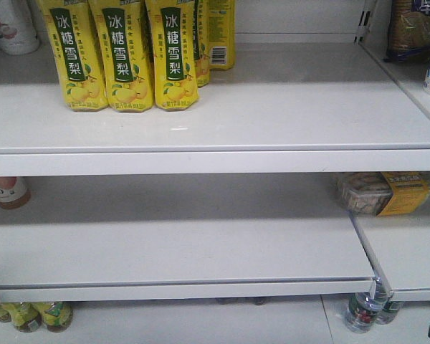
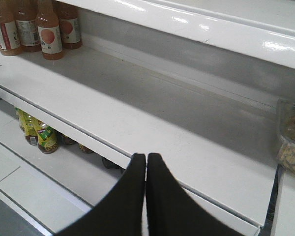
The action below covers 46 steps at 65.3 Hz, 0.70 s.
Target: Place coke in basket with both arms
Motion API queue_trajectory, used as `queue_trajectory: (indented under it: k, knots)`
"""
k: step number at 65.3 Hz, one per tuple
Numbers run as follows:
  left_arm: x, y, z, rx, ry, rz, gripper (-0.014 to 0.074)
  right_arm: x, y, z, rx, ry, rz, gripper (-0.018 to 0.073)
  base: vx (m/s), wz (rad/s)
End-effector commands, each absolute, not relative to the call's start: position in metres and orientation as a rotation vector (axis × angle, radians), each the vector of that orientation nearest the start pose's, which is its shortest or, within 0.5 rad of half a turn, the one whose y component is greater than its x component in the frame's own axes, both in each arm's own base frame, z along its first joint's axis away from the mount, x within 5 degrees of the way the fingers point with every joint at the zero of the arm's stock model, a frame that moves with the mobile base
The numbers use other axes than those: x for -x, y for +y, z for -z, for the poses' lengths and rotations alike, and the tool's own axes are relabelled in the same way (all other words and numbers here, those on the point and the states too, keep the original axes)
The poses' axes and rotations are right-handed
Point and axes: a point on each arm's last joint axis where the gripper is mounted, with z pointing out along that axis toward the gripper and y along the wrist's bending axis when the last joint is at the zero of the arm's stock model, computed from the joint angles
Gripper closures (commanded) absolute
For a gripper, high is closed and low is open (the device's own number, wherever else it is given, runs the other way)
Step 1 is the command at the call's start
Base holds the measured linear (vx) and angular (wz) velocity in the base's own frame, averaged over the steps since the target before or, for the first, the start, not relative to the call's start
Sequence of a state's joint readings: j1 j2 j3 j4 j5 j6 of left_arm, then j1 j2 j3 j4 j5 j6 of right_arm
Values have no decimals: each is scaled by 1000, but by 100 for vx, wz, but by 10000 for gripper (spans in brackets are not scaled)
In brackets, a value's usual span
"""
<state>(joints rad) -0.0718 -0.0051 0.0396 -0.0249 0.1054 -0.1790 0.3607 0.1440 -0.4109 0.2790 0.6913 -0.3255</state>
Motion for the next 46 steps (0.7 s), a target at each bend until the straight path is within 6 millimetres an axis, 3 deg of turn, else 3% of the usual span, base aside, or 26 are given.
queue_trajectory:
  k: [1, 46]
  knots:
    - [-55, -2, -205, 104, 1454, 186, 603, -33, 28, -295, 523, 1739, -334, 564, 0, 0]
    - [-55, -2, -205, 127, 1454, 192, 603, -33, 28, -295, 523, 1739, -334, 564, 0, 0]
